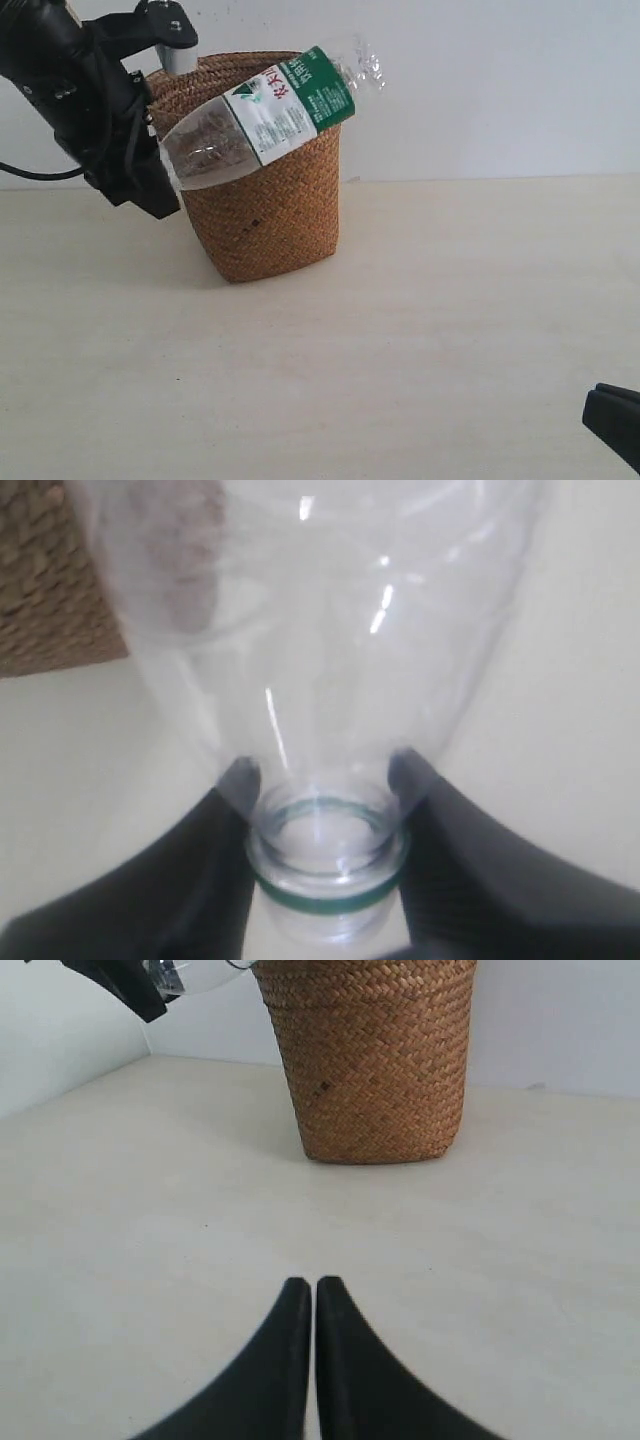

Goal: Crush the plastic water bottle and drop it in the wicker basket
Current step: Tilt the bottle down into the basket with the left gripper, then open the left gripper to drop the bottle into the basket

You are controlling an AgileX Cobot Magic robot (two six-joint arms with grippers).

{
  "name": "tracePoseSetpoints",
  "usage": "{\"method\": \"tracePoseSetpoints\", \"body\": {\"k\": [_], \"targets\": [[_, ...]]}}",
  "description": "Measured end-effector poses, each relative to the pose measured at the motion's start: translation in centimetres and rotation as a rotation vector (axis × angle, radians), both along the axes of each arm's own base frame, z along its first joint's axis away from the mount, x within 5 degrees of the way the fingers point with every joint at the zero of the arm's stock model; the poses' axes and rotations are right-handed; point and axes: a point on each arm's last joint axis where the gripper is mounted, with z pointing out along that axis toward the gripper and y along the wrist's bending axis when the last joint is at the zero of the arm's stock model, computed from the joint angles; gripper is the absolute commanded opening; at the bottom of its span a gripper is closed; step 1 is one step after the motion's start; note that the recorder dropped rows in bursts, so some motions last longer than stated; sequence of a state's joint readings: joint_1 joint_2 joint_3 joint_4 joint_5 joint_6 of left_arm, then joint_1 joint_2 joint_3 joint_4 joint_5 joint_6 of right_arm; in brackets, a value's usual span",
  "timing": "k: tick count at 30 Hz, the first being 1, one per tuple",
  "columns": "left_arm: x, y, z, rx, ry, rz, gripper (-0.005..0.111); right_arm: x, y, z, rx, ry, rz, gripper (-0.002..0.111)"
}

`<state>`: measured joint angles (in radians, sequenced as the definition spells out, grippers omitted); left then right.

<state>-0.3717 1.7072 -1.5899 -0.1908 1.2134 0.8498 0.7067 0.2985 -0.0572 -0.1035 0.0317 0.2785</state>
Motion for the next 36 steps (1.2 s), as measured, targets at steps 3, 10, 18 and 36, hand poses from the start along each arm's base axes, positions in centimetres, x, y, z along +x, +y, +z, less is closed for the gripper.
{"method": "tracePoseSetpoints", "body": {"k": [3, 10, 18, 36], "targets": [[0.0, -0.1, 0.0, -0.015, 0.003, -0.006, 0.009, 0.0, 0.0, 0.0, 0.0, 0.0, 0.0, 0.0], [4.9, 1.0, 4.0, 0.069, -0.587, 0.093, 0.08, 0.0, 0.0, 0.0, 0.002, 0.001, 0.0, 0.0], [7.4, 1.8, 6.5, 0.106, -0.666, 0.306, 0.076, 0.0, 0.0, 0.0, 0.038, 0.033, -0.008, 0.0], [6.6, 2.6, 5.0, 0.222, -0.489, 0.324, 0.029, 0.0, 0.0, 0.0, 0.044, 0.038, -0.009, 0.0]]}}
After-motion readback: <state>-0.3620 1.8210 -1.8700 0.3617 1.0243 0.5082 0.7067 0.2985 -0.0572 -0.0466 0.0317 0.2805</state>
